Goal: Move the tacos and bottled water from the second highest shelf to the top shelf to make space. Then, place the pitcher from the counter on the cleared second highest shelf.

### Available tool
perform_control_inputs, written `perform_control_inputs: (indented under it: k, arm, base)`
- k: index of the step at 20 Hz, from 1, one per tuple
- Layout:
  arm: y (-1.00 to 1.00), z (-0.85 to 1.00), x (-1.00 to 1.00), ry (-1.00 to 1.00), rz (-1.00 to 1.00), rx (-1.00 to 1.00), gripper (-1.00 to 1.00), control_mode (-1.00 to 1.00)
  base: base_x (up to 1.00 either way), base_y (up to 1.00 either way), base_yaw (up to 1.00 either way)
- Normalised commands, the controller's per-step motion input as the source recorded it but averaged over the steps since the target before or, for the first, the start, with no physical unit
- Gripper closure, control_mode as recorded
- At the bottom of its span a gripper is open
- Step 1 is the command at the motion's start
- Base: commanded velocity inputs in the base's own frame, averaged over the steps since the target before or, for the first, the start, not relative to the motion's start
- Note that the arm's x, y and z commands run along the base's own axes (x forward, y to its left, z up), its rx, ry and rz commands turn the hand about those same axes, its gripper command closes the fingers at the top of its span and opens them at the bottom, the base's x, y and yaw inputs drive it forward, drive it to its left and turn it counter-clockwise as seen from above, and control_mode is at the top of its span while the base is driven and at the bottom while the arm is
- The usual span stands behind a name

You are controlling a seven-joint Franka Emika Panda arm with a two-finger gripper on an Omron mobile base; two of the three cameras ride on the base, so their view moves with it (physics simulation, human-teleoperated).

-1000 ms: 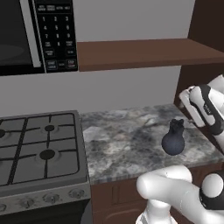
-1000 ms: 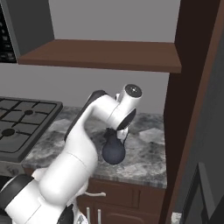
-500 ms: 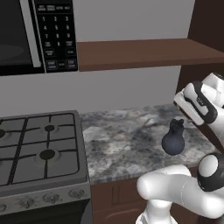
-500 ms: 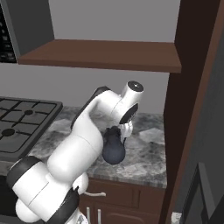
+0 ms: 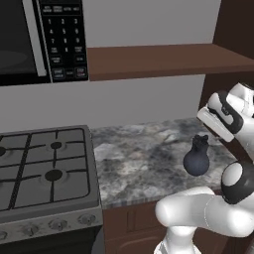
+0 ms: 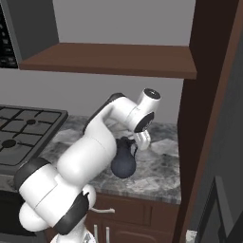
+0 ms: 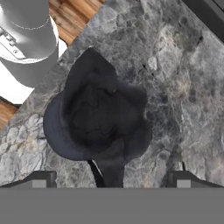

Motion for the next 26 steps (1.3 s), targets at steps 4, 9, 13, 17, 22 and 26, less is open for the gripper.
perform_control_inputs:
  k: [4,9,13,17,22,26]
  arm:
    - [0.07,-0.09,0.00,0.04,0.00,-0.07,-1.00,-1.00]
    - [0.13,-0.11,0.00,0.03,0.00,-0.08,-1.00,-1.00]
    - [0.05,-0.17,0.00,0.01,0.00,-0.06,-1.00,-1.00]
    - [0.00,-0.21,0.00,0.00,0.00,-0.01,-1.00,-1.00]
    - [0.00,-0.21,0.00,0.00,0.00,0.00,-1.00,-1.00]
    - [-0.09,-0.16,0.00,0.00,0.00,0.00,-1.00,-1.00]
  base:
    - [0.00,0.00,0.00]
    - [0.00,0.00,0.00]
    - [0.00,0.00,0.00]
    - [0.00,0.00,0.00]
    - [0.00,0.00,0.00]
    - [0.00,0.00,0.00]
